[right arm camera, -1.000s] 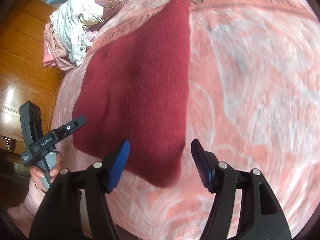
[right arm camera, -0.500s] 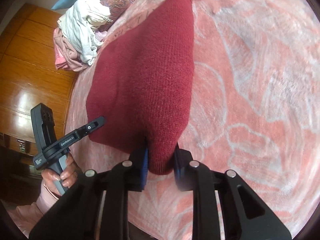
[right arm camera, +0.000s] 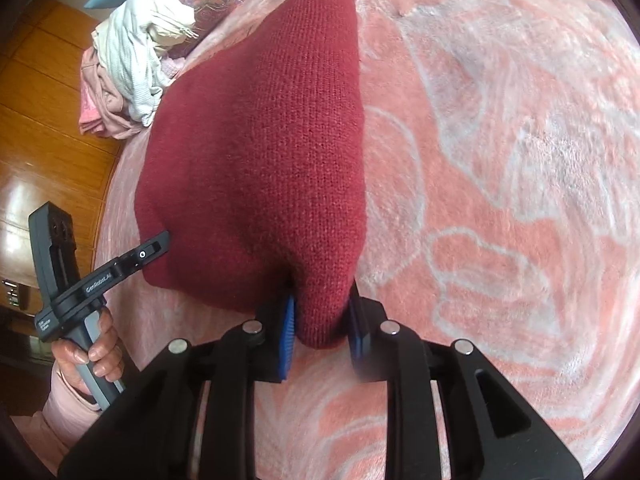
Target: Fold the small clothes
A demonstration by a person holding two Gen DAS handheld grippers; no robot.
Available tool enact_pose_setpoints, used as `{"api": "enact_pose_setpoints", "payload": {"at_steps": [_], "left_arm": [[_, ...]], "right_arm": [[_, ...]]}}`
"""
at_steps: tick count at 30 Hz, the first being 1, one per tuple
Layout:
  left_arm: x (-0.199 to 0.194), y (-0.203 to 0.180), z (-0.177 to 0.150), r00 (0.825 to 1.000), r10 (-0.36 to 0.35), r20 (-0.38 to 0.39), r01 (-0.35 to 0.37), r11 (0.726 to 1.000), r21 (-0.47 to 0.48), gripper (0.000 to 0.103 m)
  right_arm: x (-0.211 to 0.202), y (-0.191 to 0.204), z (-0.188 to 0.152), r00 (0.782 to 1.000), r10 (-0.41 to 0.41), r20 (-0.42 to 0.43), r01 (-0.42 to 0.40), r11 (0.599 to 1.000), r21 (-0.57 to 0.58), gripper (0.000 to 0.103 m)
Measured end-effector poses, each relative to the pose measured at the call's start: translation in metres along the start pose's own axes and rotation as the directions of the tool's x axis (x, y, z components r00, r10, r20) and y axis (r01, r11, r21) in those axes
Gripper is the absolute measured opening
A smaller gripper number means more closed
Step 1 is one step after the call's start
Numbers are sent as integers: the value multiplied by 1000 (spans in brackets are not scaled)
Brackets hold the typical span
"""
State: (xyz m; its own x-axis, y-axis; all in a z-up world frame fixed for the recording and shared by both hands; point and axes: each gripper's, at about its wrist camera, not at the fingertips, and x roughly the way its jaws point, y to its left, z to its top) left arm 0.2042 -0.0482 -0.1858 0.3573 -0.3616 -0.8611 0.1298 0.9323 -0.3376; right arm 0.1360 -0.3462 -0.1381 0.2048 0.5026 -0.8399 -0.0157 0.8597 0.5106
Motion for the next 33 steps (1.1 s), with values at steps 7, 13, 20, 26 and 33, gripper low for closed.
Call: {"api": "enact_pose_setpoints", "payload": {"at_steps": [7, 13, 20, 26, 33], "left_arm": [[-19, -4, -2, 998, 54, 19, -54, 999, 2, 46], [-41, -22, -17, 974, 217, 56, -221, 973, 68, 77], [-54, -32, -37, 956, 285, 67, -290, 954, 71, 84], [-64, -32, -52, 949, 308, 61, -311, 950, 44, 85], [-83, -38, -61, 940, 331, 83, -335, 941, 44, 87]], "right_arm": [[-22, 14, -9, 996, -54, 67, 56, 998, -24, 44], [-46, 34, -33, 957, -255, 139, 266, 962, -64, 63], [-50, 48, -56, 943, -302, 138, 314, 946, -75, 61], [-51, 53, -67, 936, -327, 132, 338, 939, -64, 65], [-61, 65, -79, 929, -342, 144, 354, 932, -72, 71]]}}
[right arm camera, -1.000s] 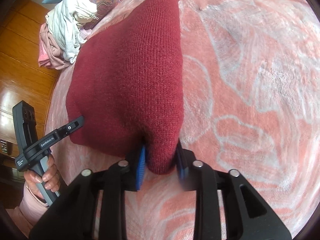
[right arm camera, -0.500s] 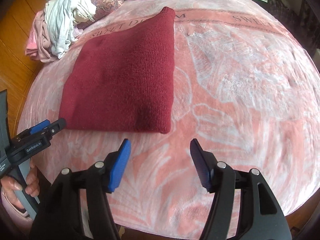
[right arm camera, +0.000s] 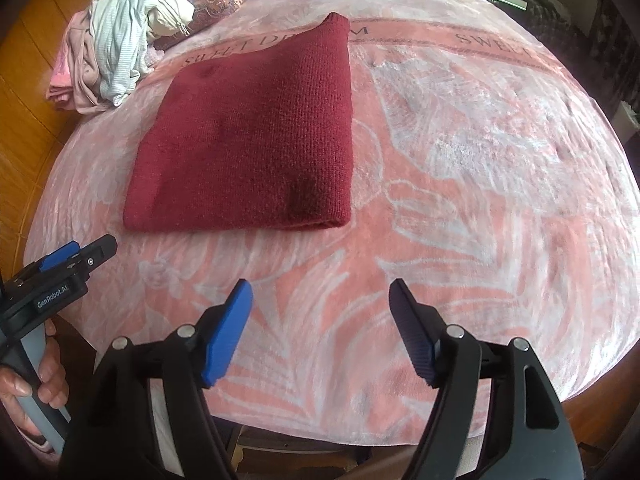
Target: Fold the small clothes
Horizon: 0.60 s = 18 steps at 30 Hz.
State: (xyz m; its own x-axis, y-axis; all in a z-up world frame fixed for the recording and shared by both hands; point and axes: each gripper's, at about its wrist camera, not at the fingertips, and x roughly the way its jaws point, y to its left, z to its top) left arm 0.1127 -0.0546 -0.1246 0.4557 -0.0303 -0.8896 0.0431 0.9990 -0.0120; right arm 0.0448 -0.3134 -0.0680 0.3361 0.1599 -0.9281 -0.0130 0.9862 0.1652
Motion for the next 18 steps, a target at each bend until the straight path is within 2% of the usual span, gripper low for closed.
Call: {"api": "enact_pose_setpoints", "payload": {"at_steps": [13, 18], "left_arm": [[-48, -8, -8, 997, 32, 64, -35, 998, 54, 92], [-58, -10, -12, 995, 57, 82, -63, 996, 66, 93]], "right_arm": [[-30, 16, -8, 999, -7, 43, 7, 1000, 2, 85], [-36, 21, -12, 999, -21, 46, 21, 1000, -2, 88]]}}
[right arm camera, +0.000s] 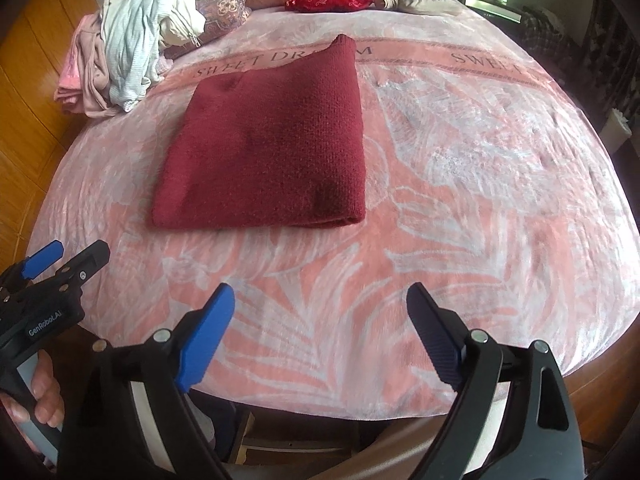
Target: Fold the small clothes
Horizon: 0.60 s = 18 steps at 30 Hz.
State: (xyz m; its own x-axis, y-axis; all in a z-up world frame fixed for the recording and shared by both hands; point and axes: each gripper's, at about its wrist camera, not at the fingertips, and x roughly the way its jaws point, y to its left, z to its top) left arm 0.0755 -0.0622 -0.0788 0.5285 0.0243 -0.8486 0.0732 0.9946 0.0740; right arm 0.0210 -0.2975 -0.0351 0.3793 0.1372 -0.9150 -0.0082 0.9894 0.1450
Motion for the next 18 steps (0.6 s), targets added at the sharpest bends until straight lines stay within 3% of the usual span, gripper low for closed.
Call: {"api": "enact_pose_setpoints", "payload": {"at_steps": [18], "left_arm": [[-4, -3, -9, 1000, 21, -14, -21, 1000, 18, 94]], "right_arm": [[-13, 4, -8, 1000, -7, 15, 7, 1000, 2, 90]]}}
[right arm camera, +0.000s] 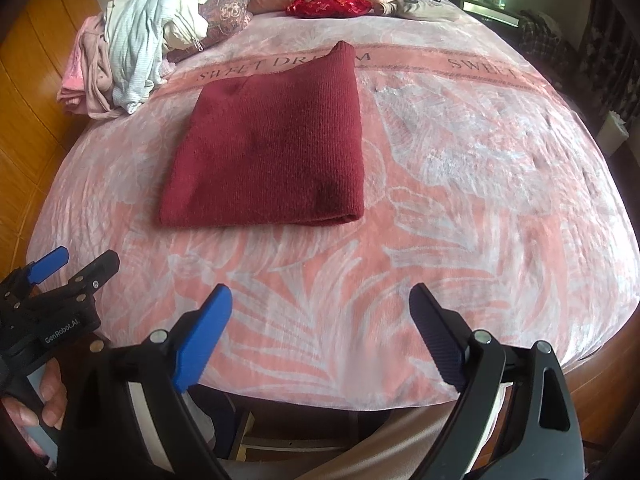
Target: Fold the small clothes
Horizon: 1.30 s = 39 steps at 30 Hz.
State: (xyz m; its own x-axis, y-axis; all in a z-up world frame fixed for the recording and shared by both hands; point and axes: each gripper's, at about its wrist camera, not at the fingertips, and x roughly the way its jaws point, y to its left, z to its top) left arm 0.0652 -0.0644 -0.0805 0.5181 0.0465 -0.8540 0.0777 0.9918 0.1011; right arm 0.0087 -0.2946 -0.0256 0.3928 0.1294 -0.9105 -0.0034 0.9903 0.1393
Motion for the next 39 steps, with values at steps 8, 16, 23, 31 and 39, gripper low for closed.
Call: {"api": "enact_pose_setpoints", "payload": {"at_steps": [8, 16, 23, 31, 39], "left_arm": [[0, -2, 0, 1000, 4, 1, -4, 1000, 7, 94], [0, -3, 1, 1000, 7, -4, -7, 1000, 11, 94], [2, -5, 0, 1000, 6, -4, -6, 1000, 15, 94], [4, -7, -1, 1000, -3, -4, 3, 999, 32, 93], [2, -4, -1, 1000, -9, -6, 9, 1000, 19, 94]], "right_arm": [[2, -1, -1, 1000, 8, -5, -8, 1000, 2, 90], [3, -2, -2, 1000, 13, -7, -13, 1000, 4, 90], [4, -3, -3, 1000, 15, -9, -15, 1000, 6, 90], [5, -2, -3, 1000, 15, -10, -15, 1000, 8, 90], [3, 0, -4, 1000, 16, -6, -16, 1000, 9, 90]]}}
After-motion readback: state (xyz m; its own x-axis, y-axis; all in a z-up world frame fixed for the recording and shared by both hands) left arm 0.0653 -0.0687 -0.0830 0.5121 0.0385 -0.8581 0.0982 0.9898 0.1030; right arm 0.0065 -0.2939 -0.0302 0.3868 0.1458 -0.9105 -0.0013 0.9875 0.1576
